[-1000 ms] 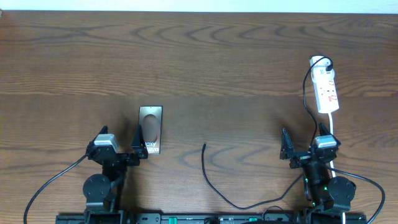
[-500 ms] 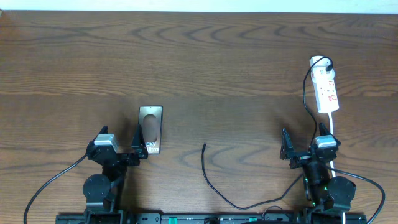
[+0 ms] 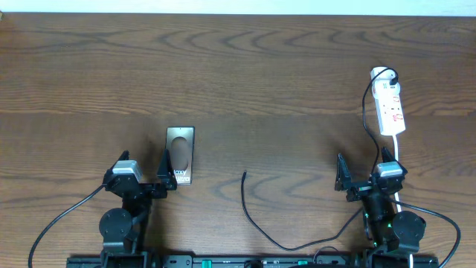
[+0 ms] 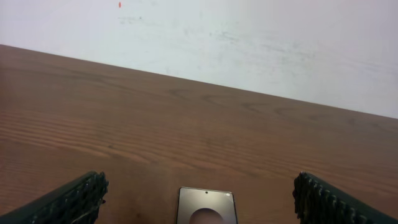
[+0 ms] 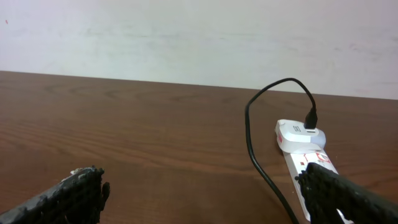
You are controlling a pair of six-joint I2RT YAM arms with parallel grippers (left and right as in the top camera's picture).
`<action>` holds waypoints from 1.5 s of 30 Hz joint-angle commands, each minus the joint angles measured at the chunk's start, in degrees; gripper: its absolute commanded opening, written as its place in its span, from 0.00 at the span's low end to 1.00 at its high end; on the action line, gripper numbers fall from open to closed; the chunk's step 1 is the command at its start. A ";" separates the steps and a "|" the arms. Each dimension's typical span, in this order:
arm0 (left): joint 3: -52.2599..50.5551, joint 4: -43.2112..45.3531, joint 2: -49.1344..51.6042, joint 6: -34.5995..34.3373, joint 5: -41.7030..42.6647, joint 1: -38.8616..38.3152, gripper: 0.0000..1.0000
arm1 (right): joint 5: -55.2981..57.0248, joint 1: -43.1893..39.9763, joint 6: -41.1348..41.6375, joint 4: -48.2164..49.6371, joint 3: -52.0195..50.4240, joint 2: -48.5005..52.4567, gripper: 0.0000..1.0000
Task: Plug charger to phone and switch on socket
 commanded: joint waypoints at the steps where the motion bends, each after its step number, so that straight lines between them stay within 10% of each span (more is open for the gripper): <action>1: -0.59 -2.32 -0.31 -0.28 0.59 -0.22 0.98 | 0.46 0.24 -0.50 -0.37 -0.07 -0.52 0.99; 11: 7.28 -6.56 3.56 1.92 0.59 -0.22 0.98 | 0.46 0.24 -0.50 -0.35 -0.07 -0.52 0.99; 19: 25.27 -11.76 27.58 3.41 1.27 -0.22 0.98 | 0.46 0.24 -0.50 -0.37 -0.07 -0.52 0.99; 31: 72.04 -50.95 71.76 3.39 1.42 -0.22 0.98 | 0.46 0.24 -0.50 -0.37 -0.07 -0.52 0.99; 43: 75.30 -57.59 84.54 3.37 1.42 -0.22 1.00 | 0.46 0.24 -0.50 -0.37 -0.07 -0.52 0.99; 45: 75.30 -57.59 85.13 3.37 1.42 -0.22 0.59 | 0.46 0.24 -0.50 -0.37 -0.07 -0.52 0.99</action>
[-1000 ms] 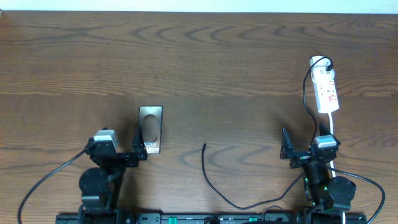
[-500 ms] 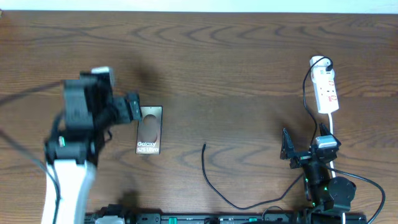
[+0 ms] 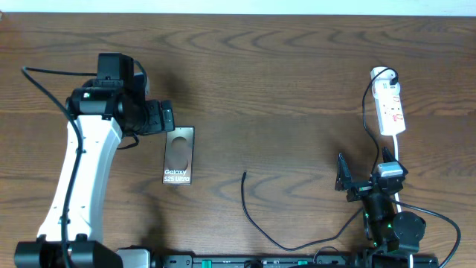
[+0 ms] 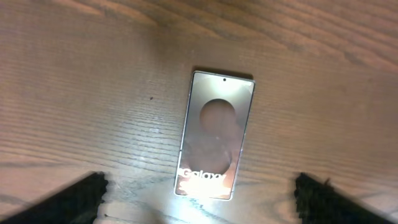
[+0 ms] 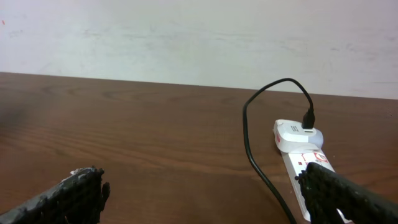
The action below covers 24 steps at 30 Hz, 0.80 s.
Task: Plug charger to phone and switch on socket
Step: 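Move the left gripper forward over the silver Galaxy phone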
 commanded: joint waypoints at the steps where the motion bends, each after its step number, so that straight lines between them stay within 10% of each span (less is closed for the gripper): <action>1: 0.94 -0.35 0.59 0.70 0.04 -0.20 0.29 | 0.07 0.24 -0.50 -0.26 -0.07 -0.28 0.99; 2: 0.94 -0.28 0.59 0.68 -0.11 -0.20 0.08 | 0.07 0.24 -0.50 -0.28 -0.07 -0.28 0.99; 4: 0.94 -0.09 0.59 0.68 -0.11 -0.20 0.09 | 0.07 0.24 -0.50 -0.28 -0.07 -0.28 0.99; 6: 0.94 -0.07 0.57 0.68 -0.11 -0.20 0.65 | 0.07 0.24 -0.50 -0.28 -0.07 -0.28 0.99; 8: 0.94 -0.09 0.57 0.68 -0.11 -0.20 0.99 | 0.07 0.24 -0.50 -0.28 -0.07 -0.28 0.99; 24: 0.55 -3.13 0.81 4.39 -1.86 -0.33 1.00 | 0.07 0.24 -0.50 -0.28 -0.07 -0.28 0.99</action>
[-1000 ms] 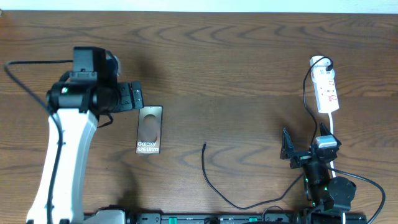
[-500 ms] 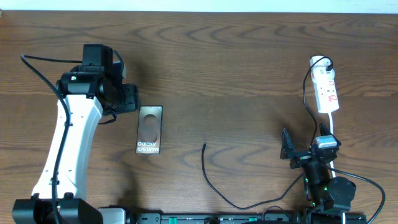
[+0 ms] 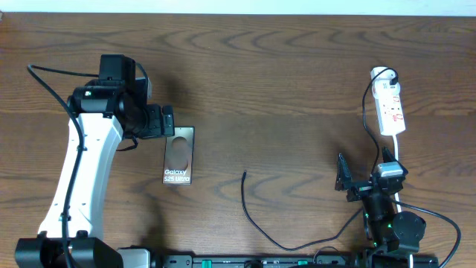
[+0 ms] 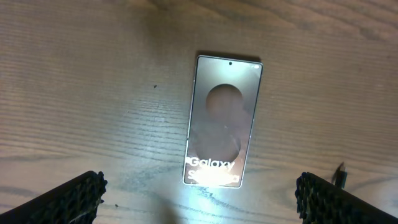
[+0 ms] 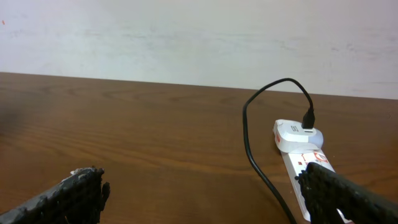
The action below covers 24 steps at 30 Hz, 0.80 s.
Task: Plug charger to phone and switch on socket
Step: 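Move the left gripper forward over the silver Galaxy phone, then lower the left gripper onto the phone's top edge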
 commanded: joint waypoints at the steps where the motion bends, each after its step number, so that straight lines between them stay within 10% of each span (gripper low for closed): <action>1: 0.44 -0.92 0.44 1.68 -1.36 -0.55 1.00 | 0.07 0.24 -0.50 -0.28 -0.07 -0.28 0.99; 24: -1.31 0.44 14.82 2.23 -1.33 -3.43 1.00 | 0.07 0.24 -0.50 -0.28 -0.07 -0.28 0.99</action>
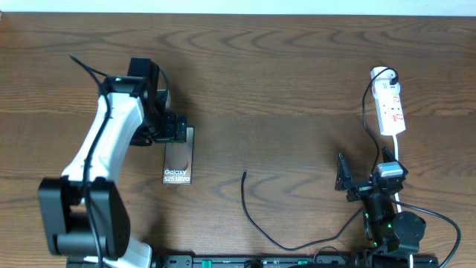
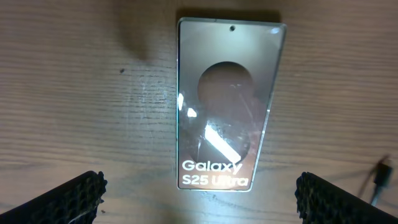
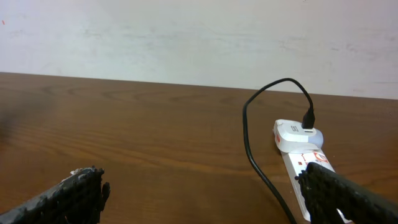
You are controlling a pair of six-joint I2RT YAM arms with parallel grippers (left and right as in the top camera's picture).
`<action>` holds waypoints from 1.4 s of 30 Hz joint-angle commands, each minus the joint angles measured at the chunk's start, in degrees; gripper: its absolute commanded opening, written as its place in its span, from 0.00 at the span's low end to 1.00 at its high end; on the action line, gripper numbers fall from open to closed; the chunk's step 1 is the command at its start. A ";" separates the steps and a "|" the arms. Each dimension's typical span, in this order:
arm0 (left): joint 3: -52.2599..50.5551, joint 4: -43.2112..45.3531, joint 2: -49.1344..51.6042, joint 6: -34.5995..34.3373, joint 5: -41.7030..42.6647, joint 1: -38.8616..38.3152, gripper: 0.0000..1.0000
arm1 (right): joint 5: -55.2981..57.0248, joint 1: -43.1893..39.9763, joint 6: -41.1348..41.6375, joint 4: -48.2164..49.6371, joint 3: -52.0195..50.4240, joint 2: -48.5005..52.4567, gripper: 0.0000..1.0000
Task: Plug charger to phone and switch on socket
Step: 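Lower the left gripper onto the phone's top edge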
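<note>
The phone [image 1: 178,160] lies flat on the table left of centre, its lit screen [image 2: 227,102] reading "Galaxy S25 Ultra". My left gripper [image 1: 175,132] hovers open over the phone's far end, and its fingers [image 2: 68,196] are spread wide on either side with nothing between them. The black charger cable's free end [image 1: 245,176] rests right of the phone, its tip [image 2: 380,179] just showing. The white socket strip [image 1: 390,104] lies at the far right with the charger [image 3: 298,134] plugged in. My right gripper [image 1: 364,180] stands open near the front edge.
The black cable [image 3: 255,149] runs from the charger down past my right arm and loops along the table's front edge [image 1: 297,244]. A white wall [image 3: 199,37] bounds the far side of the brown wooden table [image 1: 282,82].
My left gripper has moved right and down towards the phone, which now looks larger and centred in the left wrist view. The right arm, cable and socket strip have not moved.
Both arms were parked at the front edge, the left gripper just behind the phone's near end. Then the left arm stood extended with its gripper above and left of the phone's far end, then nearer, and now it is over that end.
</note>
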 commanded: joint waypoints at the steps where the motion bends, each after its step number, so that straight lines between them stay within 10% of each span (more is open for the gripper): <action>1: -0.59 0.24 2.10 0.98 -0.68 -0.02 1.00 | 0.07 0.24 -0.50 -0.28 -0.07 -0.28 0.99; 42: -15.67 18.51 -1.14 -0.13 -2.45 -5.29 1.00 | 0.07 0.24 -0.50 -0.26 -0.07 -0.28 0.99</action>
